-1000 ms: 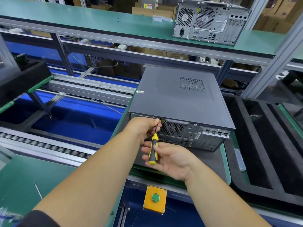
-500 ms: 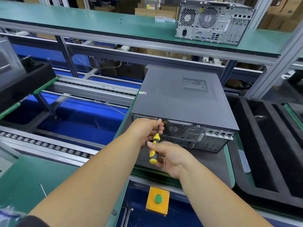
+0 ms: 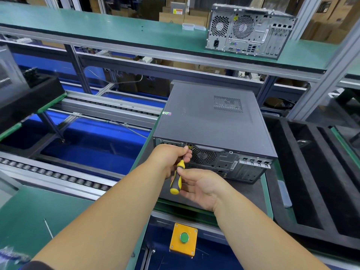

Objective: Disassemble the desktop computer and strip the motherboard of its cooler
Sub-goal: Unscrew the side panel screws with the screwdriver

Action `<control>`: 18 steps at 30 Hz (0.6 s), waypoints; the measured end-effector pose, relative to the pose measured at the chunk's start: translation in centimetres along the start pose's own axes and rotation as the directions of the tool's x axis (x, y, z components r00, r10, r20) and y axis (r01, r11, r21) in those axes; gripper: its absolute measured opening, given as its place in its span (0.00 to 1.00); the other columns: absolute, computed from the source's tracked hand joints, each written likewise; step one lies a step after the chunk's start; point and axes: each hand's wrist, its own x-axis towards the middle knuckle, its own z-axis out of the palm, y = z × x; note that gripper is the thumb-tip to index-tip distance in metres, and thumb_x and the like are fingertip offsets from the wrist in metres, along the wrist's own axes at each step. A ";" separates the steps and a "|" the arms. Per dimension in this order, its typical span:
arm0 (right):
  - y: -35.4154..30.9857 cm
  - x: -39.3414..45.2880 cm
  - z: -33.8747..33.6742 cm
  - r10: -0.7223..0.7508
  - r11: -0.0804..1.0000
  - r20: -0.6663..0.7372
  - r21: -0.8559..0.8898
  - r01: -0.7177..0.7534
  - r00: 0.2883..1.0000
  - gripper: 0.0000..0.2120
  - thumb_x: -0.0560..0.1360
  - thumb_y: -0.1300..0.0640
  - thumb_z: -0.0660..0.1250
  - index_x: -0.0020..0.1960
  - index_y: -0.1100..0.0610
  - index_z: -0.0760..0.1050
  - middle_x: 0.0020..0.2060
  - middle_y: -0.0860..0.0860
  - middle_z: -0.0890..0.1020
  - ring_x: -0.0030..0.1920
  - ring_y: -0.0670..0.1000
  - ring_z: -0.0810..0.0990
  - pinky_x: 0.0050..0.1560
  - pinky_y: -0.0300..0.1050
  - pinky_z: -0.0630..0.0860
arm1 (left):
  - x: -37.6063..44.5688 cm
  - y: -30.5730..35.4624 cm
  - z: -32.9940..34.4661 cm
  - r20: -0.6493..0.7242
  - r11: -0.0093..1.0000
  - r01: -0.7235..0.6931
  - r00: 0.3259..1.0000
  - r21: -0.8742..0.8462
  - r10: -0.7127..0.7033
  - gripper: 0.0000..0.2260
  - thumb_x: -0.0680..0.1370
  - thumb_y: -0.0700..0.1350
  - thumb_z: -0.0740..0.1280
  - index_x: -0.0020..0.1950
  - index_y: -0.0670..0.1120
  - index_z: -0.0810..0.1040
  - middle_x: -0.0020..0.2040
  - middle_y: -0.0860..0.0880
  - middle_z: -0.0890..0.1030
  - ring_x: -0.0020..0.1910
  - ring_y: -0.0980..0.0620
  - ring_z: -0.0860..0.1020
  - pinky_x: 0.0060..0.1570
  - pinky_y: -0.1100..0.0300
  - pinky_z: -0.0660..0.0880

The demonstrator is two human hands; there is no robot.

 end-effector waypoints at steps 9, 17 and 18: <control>0.4 0.5 0.0 -0.048 0.995 -0.032 -0.087 0.045 0.998 0.09 0.77 0.55 0.70 0.52 0.60 0.78 0.36 0.55 0.80 0.34 0.53 0.80 0.35 0.45 0.78 | -0.4 0.3 0.2 0.026 0.999 -0.009 1.000 0.047 0.008 0.11 0.82 0.42 0.62 0.43 0.42 0.80 0.32 0.52 0.83 0.30 0.59 0.80 0.31 0.64 0.75; -0.3 -0.1 -0.8 -0.050 0.992 0.039 -0.113 0.054 0.998 0.06 0.77 0.62 0.67 0.53 0.62 0.79 0.43 0.57 0.85 0.39 0.54 0.84 0.37 0.45 0.81 | -1.0 0.3 0.2 0.022 0.998 0.017 1.000 0.060 -0.019 0.11 0.82 0.44 0.62 0.45 0.43 0.82 0.34 0.53 0.84 0.35 0.58 0.81 0.36 0.62 0.77; -0.3 -0.1 -0.7 -0.050 0.992 0.026 -0.115 0.053 0.998 0.06 0.76 0.61 0.69 0.52 0.61 0.80 0.42 0.57 0.85 0.38 0.52 0.84 0.35 0.44 0.80 | -1.0 0.4 0.3 0.014 0.997 0.017 1.000 0.070 -0.018 0.11 0.82 0.44 0.62 0.45 0.43 0.82 0.34 0.52 0.83 0.35 0.57 0.80 0.36 0.63 0.77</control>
